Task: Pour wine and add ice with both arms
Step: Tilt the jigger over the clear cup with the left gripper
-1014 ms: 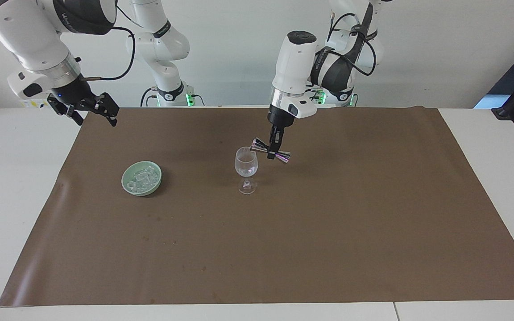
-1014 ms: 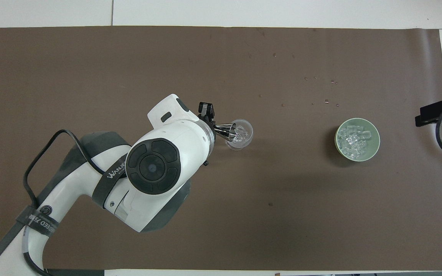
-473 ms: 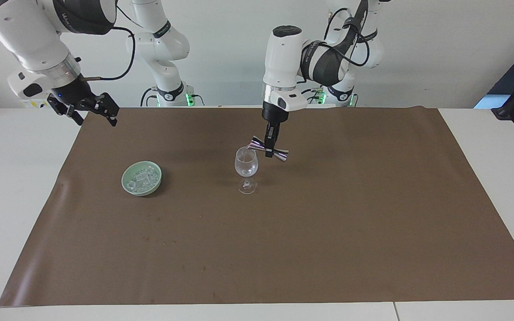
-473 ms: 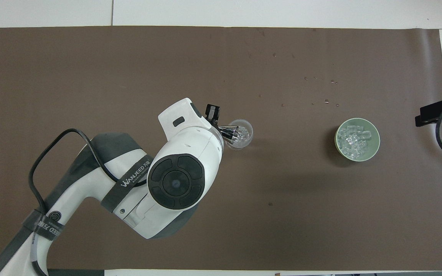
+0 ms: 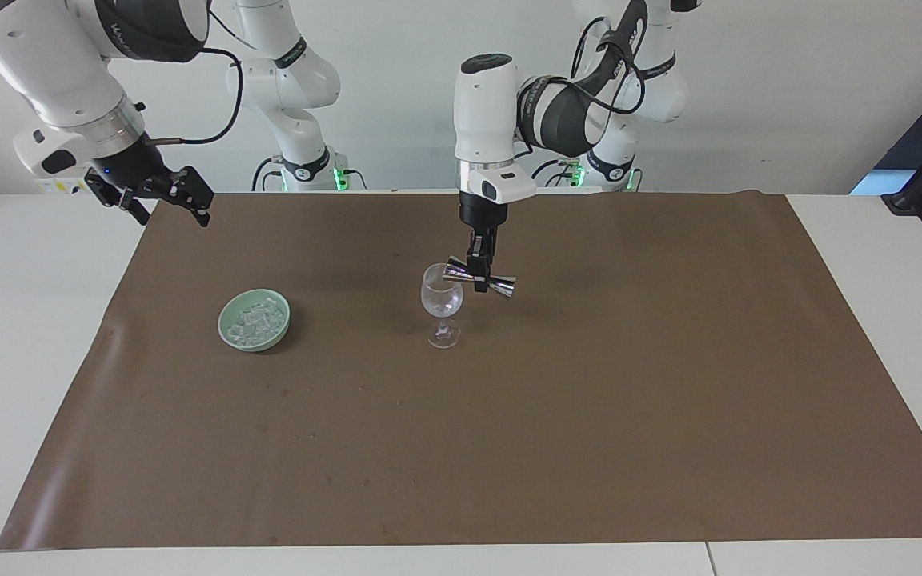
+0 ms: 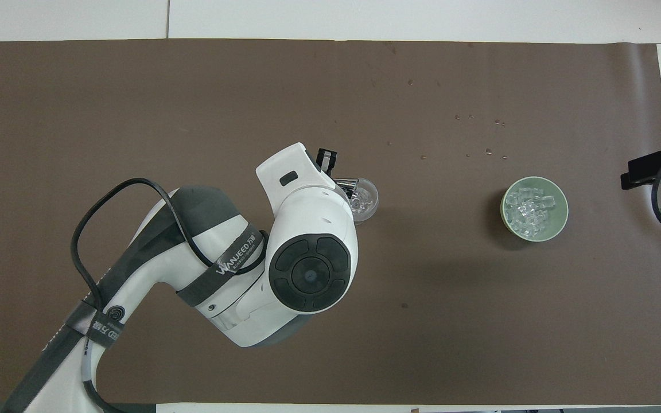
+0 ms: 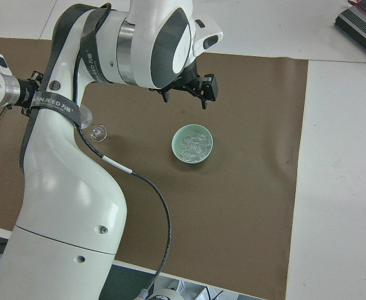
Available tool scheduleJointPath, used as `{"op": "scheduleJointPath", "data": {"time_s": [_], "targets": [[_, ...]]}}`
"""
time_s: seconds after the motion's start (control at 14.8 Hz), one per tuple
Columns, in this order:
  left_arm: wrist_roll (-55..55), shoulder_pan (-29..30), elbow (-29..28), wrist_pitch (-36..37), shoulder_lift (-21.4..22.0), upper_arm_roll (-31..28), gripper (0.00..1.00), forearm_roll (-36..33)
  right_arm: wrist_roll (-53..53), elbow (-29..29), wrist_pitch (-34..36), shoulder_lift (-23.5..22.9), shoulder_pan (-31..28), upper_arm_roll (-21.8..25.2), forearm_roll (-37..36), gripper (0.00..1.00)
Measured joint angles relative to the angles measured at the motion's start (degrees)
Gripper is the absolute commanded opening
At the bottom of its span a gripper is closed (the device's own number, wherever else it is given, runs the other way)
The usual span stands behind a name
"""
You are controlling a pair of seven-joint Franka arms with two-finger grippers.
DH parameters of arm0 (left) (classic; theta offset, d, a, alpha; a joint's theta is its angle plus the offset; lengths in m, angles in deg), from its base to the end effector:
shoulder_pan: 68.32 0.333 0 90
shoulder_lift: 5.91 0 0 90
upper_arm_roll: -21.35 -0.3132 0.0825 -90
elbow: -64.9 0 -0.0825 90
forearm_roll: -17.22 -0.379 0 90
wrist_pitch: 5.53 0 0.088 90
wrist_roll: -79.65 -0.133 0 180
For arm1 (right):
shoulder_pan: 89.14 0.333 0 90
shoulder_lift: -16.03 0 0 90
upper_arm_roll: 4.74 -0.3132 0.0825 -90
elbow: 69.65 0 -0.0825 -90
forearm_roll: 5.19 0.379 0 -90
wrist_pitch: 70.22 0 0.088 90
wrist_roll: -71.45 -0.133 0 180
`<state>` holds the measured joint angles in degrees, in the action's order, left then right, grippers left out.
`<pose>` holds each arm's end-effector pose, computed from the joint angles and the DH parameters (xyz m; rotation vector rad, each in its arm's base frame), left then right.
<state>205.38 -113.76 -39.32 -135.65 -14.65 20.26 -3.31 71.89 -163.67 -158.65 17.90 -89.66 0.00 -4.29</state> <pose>0.4646 -0.4328 0.4597 2.3164 1.6339 0.4797 0.5312 -0.0474 0.5785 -3.1156 0.1310 0.0999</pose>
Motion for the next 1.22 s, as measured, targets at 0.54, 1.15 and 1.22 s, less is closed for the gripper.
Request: {"op": "scheduleJointPath", "data": {"time_s": [0.54,1.15,1.22], "targets": [[0.0,-1.6,0.6,2.2,0.0,0.0,0.0,-1.4,0.0,0.0,0.0,0.0,0.0,0.0,0.0,1.0],[-2.1,-1.2,2.4,4.2,0.0,-0.7,0.0,5.2,0.0,0.0,0.0,0.0,-0.1,0.1,0.0,1.0],[-2.1,-0.8,2.7,4.2,0.0,-0.7,0.0,6.7,0.0,0.0,0.0,0.0,-0.1,0.0,0.0,1.0]]}}
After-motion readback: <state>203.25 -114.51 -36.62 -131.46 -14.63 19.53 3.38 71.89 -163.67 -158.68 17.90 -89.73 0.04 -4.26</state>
